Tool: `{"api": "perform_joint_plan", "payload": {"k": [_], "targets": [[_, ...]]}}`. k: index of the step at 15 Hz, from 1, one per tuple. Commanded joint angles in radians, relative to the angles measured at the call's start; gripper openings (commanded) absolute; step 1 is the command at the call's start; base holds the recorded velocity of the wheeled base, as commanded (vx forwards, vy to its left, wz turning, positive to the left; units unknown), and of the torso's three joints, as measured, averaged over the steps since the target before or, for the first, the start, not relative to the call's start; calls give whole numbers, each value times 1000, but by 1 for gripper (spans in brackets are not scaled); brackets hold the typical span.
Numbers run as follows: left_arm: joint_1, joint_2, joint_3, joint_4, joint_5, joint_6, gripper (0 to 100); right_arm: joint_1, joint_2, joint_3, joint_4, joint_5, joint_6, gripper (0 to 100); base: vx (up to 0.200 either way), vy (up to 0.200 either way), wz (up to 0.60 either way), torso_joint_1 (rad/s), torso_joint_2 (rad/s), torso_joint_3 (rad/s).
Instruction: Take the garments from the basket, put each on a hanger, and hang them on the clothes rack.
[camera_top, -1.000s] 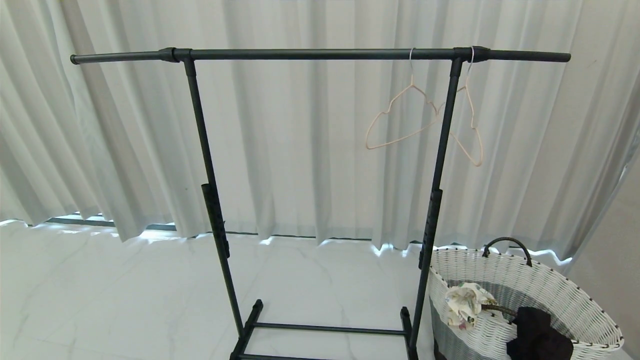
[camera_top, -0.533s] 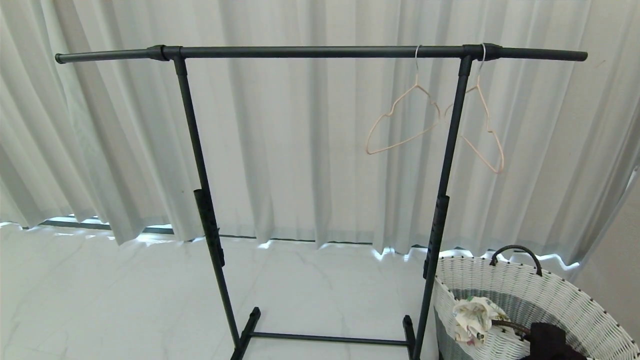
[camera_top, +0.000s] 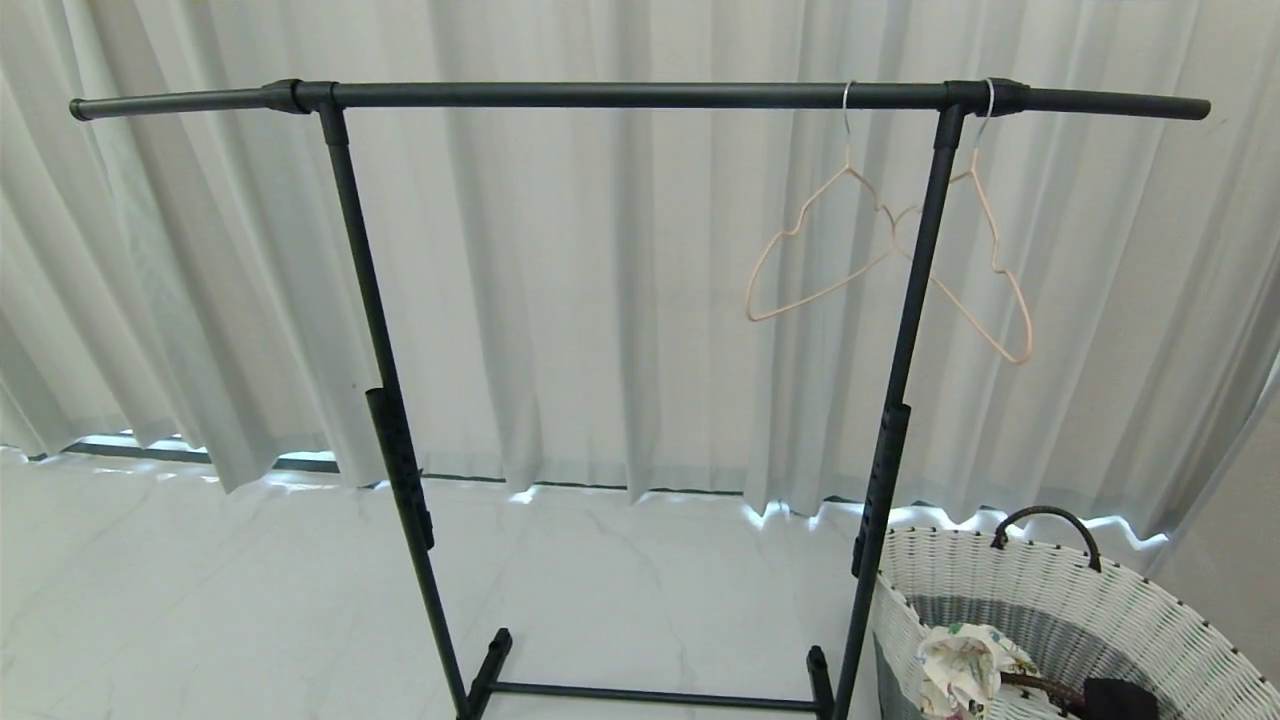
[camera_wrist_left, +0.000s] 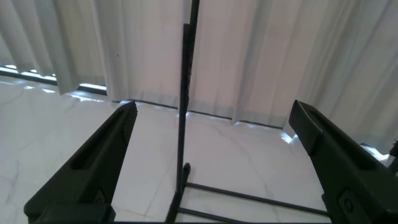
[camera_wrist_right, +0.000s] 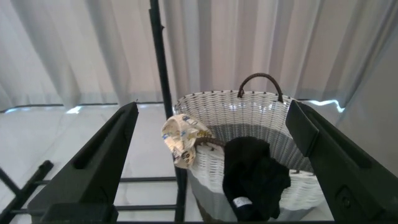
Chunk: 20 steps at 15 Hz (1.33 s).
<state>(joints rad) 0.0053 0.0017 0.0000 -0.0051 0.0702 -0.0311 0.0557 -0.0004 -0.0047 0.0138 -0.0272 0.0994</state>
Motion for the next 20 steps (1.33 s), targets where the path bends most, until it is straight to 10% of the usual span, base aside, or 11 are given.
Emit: {"api": "perform_joint_plan", "payload": {"k": [1, 18, 20], "targets": [[1, 1, 0, -1, 0, -3, 100, 1, 0, 0, 0, 0, 0, 100, -200, -200, 0, 12, 7, -2], [1, 1, 0, -1, 0, -3, 100, 3, 0, -9, -12, 16, -1, 100, -24, -24, 0, 0, 0, 0], [1, 1, 0, -1, 0, -7, 100, 82, 166, -255, -20, 76, 161, 100, 0, 0, 0, 0, 0, 0]]}}
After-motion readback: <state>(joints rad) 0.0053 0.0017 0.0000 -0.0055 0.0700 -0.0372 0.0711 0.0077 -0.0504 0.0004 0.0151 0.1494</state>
